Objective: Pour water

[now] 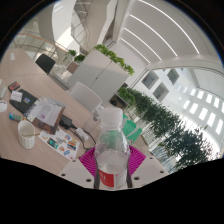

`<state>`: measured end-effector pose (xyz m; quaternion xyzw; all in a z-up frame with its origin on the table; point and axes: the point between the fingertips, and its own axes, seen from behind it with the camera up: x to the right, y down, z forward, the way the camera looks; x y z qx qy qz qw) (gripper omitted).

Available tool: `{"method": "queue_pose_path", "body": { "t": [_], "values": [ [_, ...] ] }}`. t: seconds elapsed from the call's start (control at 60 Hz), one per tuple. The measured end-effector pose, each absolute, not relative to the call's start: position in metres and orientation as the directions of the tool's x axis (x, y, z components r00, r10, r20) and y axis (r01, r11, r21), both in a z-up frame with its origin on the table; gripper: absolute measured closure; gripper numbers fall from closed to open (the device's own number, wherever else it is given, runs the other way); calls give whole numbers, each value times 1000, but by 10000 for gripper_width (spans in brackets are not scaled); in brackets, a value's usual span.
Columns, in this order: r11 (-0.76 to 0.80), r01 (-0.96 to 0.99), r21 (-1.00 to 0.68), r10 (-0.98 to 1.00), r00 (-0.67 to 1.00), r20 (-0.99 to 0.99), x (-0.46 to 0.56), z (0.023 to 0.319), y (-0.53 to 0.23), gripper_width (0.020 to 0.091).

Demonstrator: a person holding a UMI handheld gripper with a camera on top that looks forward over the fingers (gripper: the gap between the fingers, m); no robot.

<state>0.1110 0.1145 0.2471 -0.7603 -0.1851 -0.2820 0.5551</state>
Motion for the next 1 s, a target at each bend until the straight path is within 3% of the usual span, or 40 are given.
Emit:
{"method": "queue_pose_path", "body": {
  "t": [0.1,0.217,0.383,0.5,0.7,0.817,0.867,0.917,1.0],
  "values": [
    [-307,863,-400,97,447,889,38,219,154,743],
    [-231,973,27,216,24,976,-2,191,177,743],
    [-42,793,608,259,-579,773,-39,170,193,742],
    [-4,642,767,282,-735,617,-45,172,195,739],
    [20,666,746,282,-719,635,-55,167,204,739],
    [-37,802,596,289,-563,774,-53,186,212,739],
    [-128,909,396,263,-354,898,-46,203,215,737],
    [-201,976,79,163,-47,985,-37,222,204,737],
    [-264,861,-434,65,465,883,-13,250,207,728]
  ]
}}
